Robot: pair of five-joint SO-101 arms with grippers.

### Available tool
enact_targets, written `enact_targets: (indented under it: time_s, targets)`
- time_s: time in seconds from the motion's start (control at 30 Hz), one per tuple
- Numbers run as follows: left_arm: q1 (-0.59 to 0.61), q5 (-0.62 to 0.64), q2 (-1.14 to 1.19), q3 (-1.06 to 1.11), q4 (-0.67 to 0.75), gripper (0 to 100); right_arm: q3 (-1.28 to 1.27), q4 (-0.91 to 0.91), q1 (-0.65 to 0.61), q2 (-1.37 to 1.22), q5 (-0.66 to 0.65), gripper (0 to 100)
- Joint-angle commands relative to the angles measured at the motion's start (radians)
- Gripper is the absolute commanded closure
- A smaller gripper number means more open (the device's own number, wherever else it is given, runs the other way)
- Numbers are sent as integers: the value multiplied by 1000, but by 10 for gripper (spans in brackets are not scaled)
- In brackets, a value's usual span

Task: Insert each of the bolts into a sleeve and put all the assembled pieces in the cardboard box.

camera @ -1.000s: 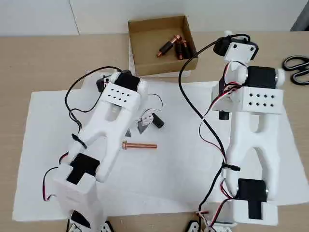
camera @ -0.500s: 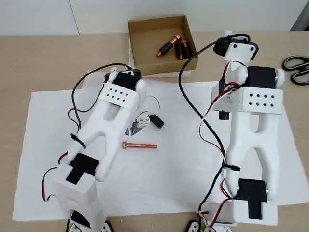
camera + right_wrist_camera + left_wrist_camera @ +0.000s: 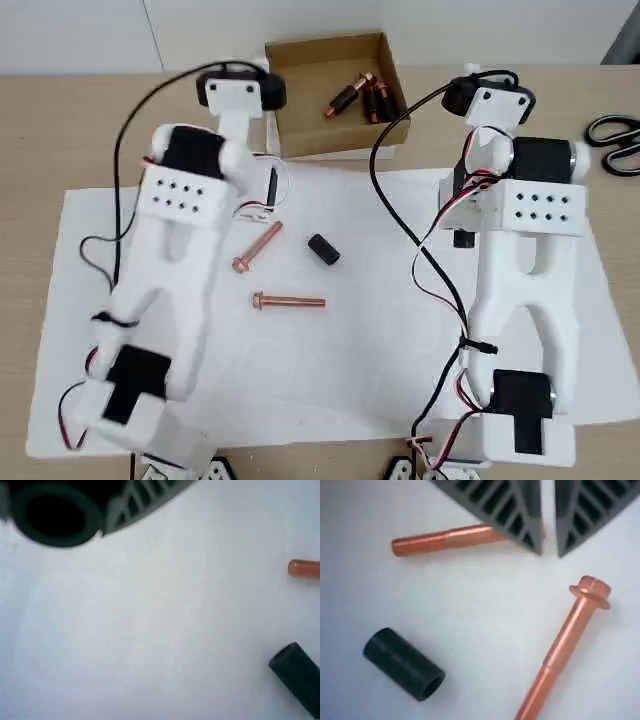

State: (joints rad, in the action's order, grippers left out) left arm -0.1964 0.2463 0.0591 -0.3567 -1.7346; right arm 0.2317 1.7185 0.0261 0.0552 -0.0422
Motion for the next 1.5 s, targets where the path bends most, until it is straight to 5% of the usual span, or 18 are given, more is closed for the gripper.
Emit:
enact_targets:
  time_s: [0.0, 0.4, 0.87, 1.17, 1.47]
  targets:
    - [18, -5, -133, -47, -17, 994, 6, -5, 1, 51, 0, 995]
    - [110, -9, -172, 59, 29, 994, 9, -5, 1, 53, 2, 995]
    - [-40, 5, -26, 243, 44, 992, 11, -19, -45, 47, 21, 995]
    - [-106, 347, 118, 242, 144, 927, 11, -25, -42, 47, 21, 995]
    - [-133, 384, 222, 242, 92, 730, 8, -53, -47, 45, 21, 995]
